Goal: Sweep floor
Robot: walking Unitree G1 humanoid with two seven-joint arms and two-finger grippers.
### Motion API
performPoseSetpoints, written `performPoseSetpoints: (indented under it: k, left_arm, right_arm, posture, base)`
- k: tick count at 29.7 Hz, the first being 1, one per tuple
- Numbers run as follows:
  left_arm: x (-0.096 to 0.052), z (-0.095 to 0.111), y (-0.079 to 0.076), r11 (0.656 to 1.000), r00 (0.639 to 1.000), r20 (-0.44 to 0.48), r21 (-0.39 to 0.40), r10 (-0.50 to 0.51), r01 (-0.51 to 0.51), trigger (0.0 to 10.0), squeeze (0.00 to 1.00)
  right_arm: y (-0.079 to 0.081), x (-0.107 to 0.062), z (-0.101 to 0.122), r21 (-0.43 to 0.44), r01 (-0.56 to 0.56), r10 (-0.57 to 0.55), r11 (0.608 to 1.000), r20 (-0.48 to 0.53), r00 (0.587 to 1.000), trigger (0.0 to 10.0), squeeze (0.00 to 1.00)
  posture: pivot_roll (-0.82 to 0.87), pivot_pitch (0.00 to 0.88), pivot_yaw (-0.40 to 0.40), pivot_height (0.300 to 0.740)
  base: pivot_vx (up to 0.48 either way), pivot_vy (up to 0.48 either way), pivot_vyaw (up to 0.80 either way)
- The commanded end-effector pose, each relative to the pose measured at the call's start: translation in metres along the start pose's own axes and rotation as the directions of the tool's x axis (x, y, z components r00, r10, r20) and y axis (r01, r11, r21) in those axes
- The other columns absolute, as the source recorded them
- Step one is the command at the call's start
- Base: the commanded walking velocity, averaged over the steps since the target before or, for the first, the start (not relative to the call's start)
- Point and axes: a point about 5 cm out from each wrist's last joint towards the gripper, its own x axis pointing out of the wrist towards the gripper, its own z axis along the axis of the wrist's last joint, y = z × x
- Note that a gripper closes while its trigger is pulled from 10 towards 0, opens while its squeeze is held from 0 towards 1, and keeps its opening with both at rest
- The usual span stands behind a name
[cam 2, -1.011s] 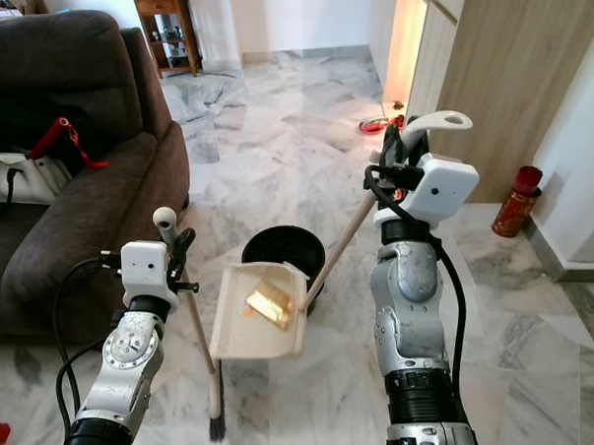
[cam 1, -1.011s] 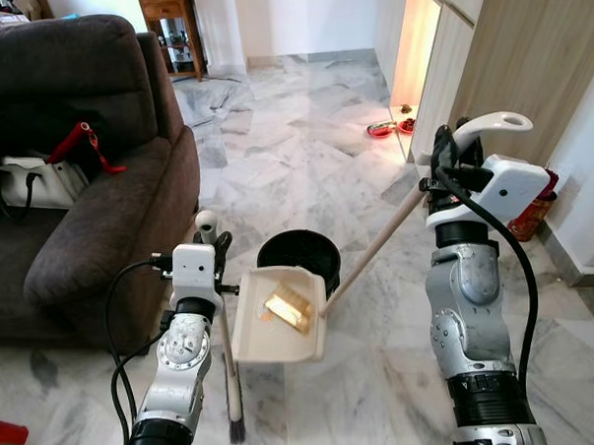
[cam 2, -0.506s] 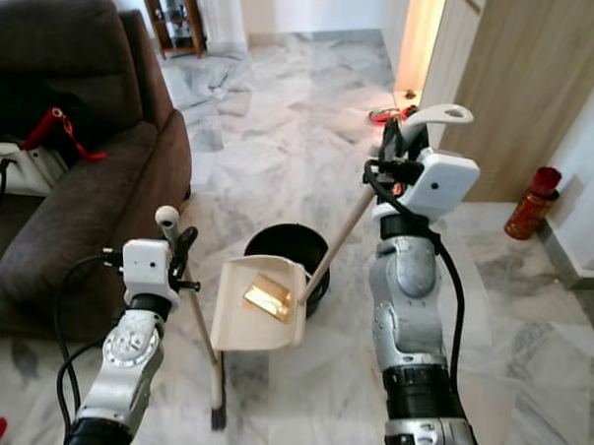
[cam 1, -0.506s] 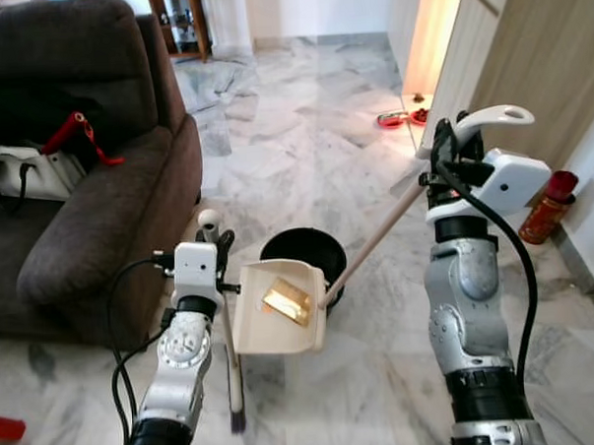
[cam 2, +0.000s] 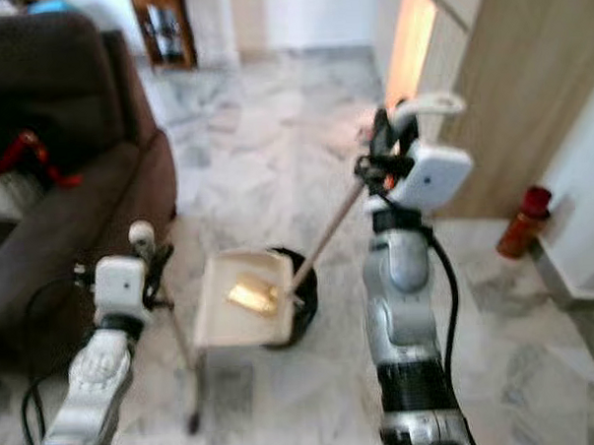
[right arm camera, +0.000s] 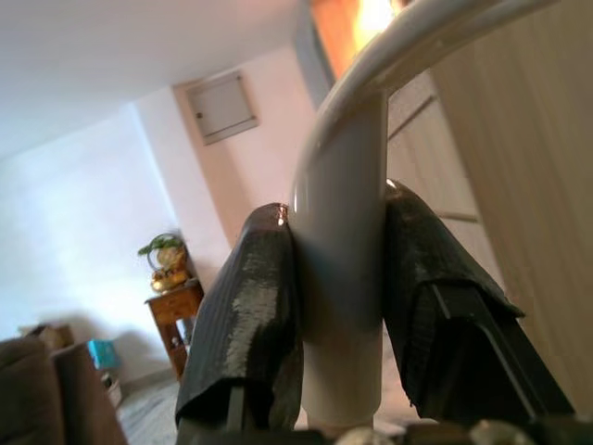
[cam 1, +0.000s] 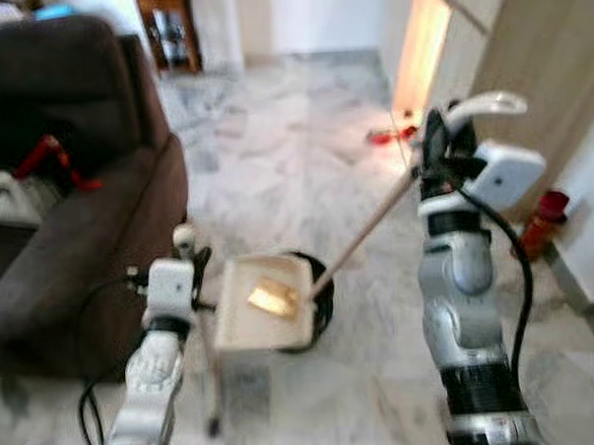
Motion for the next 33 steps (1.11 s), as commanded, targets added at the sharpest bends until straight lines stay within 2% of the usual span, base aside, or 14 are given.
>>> performPoseSetpoints:
  k: [1, 3, 7, 12, 16, 33]
  left_arm:
    - [-0.004, 0.010, 0.009, 0.999, 0.999, 0.032, 0.022, 0.027, -0.028, 10.0, 0.00]
    - [-0.005, 0.010, 0.010, 0.999, 0.999, 0.030, 0.027, 0.026, -0.027, 10.0, 0.00]
    - [-0.018, 0.009, 0.013, 0.999, 1.000, 0.001, 0.042, 0.023, -0.023, 10.0, 0.00]
    - [-0.020, 0.011, 0.012, 0.998, 0.999, -0.006, 0.042, 0.037, -0.037, 10.0, 0.00]
    - [-0.022, 0.014, 0.006, 0.998, 1.000, 0.005, 0.070, 0.000, 0.000, 10.0, 0.00]
    - [-0.019, 0.017, 0.004, 0.998, 1.000, 0.007, 0.054, 0.006, -0.006, 10.0, 0.00]
  right_arm:
    - [-0.002, 0.005, 0.016, 0.005, 0.009, -0.010, 1.000, 0.078, 0.997, 10.0, 0.00]
    - [-0.002, 0.005, 0.016, 0.004, 0.010, -0.010, 1.000, 0.078, 0.997, 10.0, 0.00]
    - [0.000, 0.007, 0.015, 0.015, 0.001, -0.002, 1.000, 0.079, 0.997, 10.0, 0.00]
    - [0.002, 0.009, 0.017, 0.021, -0.006, 0.004, 1.000, 0.089, 0.996, 10.0, 0.00]
    - [0.002, 0.009, 0.018, 0.019, -0.006, 0.005, 1.000, 0.090, 0.996, 10.0, 0.00]
    - [0.003, 0.009, 0.018, 0.024, -0.012, 0.009, 1.000, 0.091, 0.996, 10.0, 0.00]
  posture:
    - [-0.01, 0.000, 0.042, 0.740]
    - [-0.01, 0.000, 0.042, 0.740]
    - [0.01, 0.000, 0.033, 0.740]
    - [0.01, 0.000, 0.031, 0.740]
    - [0.01, 0.000, 0.032, 0.740]
    - [0.01, 0.000, 0.029, 0.740]
  base:
    - [0.334, 0.000, 0.00]
    - [0.334, 0.000, 0.00]
    - [0.335, 0.000, 0.00]
    - [0.334, 0.000, 0.00]
    - [0.336, 0.000, 0.00]
    - [0.335, 0.000, 0.00]
